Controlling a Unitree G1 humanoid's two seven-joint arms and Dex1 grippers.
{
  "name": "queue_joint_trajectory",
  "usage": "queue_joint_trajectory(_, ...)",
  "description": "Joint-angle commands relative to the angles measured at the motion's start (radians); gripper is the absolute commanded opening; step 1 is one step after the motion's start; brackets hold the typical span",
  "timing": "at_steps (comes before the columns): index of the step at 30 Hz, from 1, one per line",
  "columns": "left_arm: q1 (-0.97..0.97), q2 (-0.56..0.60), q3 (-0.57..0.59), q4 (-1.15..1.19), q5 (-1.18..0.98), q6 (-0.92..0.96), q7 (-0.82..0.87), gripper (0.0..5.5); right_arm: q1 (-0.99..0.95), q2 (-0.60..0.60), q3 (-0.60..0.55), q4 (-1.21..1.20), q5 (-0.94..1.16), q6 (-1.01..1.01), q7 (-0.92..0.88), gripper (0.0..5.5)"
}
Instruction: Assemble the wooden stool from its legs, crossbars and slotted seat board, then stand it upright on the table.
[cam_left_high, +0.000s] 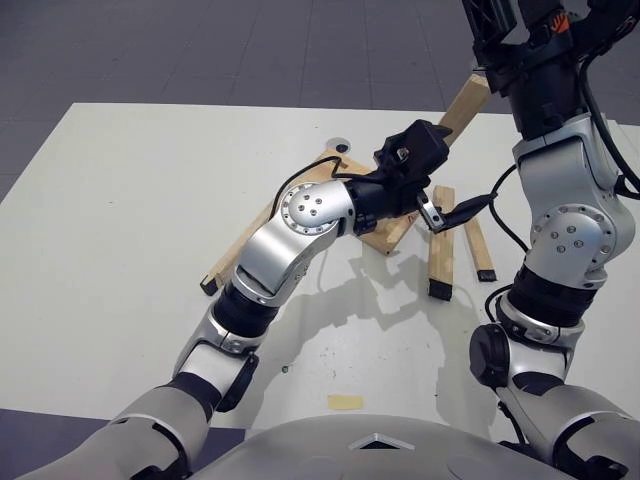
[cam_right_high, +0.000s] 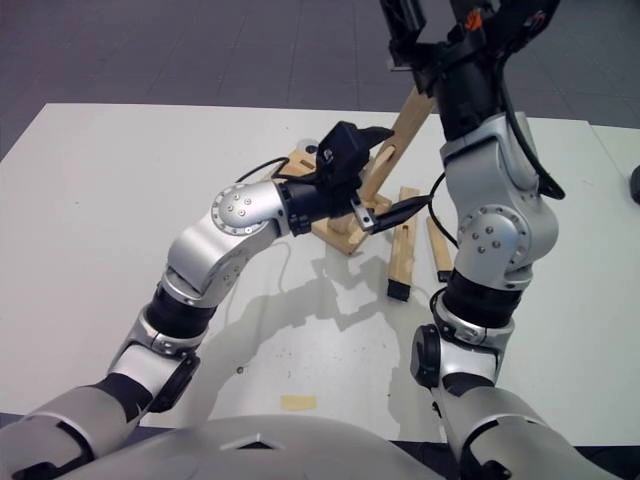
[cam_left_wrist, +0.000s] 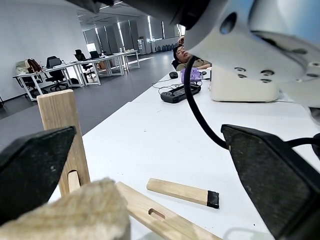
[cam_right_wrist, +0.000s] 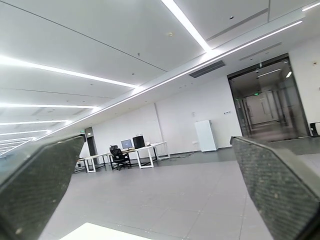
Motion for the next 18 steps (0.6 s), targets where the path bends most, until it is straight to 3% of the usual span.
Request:
queue_joint_trajectory(1, 0.003, 0.036, 0.109, -0.044, -0.026, 0.018, 0.009, 5.39, 0.019, -0.012, -0.016, -0.03, 0.061, 0.023, 0.008, 5.4)
queue_joint_trajectory(7, 0.069, 0.205, 0.333, -0.182, -0.125, 0.114, -0.024, 5.39, 0.031, -0.001, -0.055, -0.038, 0.172, 0.025, -0.008, 5.4)
queue_joint_trajectory(12, 0.044, 0.256, 0.516, -0.197, -0.254, 0.187, 0.008, 5.39, 0.122, -0.01, -0.077, -0.131, 0.291, 0.053, -0.042, 5.4)
queue_joint_trajectory(18, 0.101, 0.321, 0.592, -0.138, -0.192, 0.165, 0.099, 5.39, 0.345, -0.193, 0.062, -0.237, 0.166, 0.138, 0.076, 5.4)
